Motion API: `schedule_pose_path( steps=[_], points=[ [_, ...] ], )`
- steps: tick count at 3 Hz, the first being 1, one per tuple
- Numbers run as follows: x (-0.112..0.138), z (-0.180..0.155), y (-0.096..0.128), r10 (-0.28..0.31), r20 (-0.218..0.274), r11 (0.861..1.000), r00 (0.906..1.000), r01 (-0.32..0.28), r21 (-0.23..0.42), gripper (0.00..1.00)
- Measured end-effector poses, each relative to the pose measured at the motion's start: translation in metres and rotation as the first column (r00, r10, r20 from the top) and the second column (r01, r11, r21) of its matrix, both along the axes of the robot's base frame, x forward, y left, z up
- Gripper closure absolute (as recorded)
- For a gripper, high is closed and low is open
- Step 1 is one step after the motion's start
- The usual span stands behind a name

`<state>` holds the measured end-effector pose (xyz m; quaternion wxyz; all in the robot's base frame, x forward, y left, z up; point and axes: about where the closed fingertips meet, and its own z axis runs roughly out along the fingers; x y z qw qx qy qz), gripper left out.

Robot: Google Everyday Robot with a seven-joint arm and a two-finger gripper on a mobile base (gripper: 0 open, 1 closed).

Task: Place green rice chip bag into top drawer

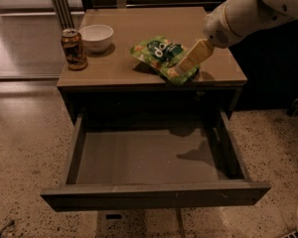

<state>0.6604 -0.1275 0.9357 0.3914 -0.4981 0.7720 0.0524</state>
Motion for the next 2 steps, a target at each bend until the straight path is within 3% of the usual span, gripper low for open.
schedule_pose_path(
  steps=[2],
  points=[
    [0.045, -0.05, 0.018, -0.063, -0.018, 0.998, 0.9978, 0.063, 0.008, 0.0]
  ],
)
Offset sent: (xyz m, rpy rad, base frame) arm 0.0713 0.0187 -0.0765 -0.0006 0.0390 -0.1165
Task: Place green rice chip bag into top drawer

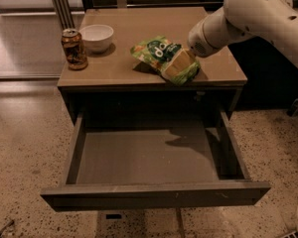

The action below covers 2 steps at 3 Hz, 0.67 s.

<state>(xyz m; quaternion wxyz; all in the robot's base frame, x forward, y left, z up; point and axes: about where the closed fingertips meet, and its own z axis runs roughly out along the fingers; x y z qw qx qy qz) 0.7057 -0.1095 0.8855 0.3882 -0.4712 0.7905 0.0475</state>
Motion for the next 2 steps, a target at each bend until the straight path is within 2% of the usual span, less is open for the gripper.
schedule_pose_path(
  steps=[2],
  points=[
    [0.027, -0.032, 0.002, -0.029, -0.046, 1.0, 0.9985, 0.029, 0.007, 0.0]
  ],
)
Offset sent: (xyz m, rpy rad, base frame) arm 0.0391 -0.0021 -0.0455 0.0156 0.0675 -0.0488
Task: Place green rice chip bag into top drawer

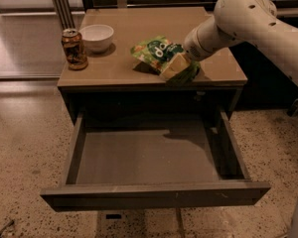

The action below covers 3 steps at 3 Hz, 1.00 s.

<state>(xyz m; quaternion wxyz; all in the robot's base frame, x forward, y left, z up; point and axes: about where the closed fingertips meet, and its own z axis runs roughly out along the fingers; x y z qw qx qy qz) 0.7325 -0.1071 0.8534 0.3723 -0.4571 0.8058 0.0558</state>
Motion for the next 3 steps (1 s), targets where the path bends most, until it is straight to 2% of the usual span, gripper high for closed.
schedule_pose_path(
  steps=[1, 3],
  points=[
    [0.0002, -0.0004, 0.0, 0.0, -0.001, 1.0, 1.0, 0.0, 0.0, 0.19],
    [0.0002, -0.0005, 0.0001, 0.0, -0.001, 1.0, 1.0, 0.0, 0.0, 0.64]
  ],
)
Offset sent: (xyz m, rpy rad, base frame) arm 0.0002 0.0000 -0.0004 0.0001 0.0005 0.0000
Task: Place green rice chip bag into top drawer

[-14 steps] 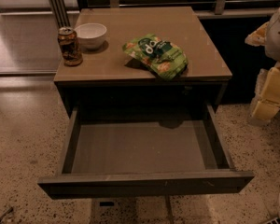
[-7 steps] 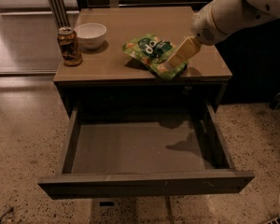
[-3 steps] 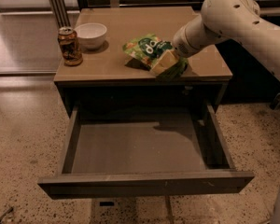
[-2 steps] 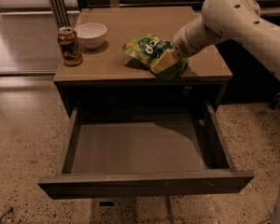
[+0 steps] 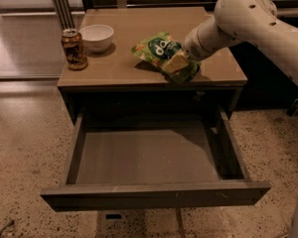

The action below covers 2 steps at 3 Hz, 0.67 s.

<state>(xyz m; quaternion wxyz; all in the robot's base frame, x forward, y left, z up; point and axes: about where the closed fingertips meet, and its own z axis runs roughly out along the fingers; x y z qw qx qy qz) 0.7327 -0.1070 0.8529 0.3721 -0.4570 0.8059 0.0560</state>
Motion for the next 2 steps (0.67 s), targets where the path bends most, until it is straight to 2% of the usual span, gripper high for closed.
schedule_pose_path(
  steps=[1, 2],
  points=[
    [0.0, -0.0001, 0.0001, 0.0, 0.0, 1.0, 1.0, 0.0, 0.0, 0.88],
    [0.0, -0.0001, 0.0001, 0.0, 0.0, 1.0, 1.0, 0.0, 0.0, 1.0]
  ],
)
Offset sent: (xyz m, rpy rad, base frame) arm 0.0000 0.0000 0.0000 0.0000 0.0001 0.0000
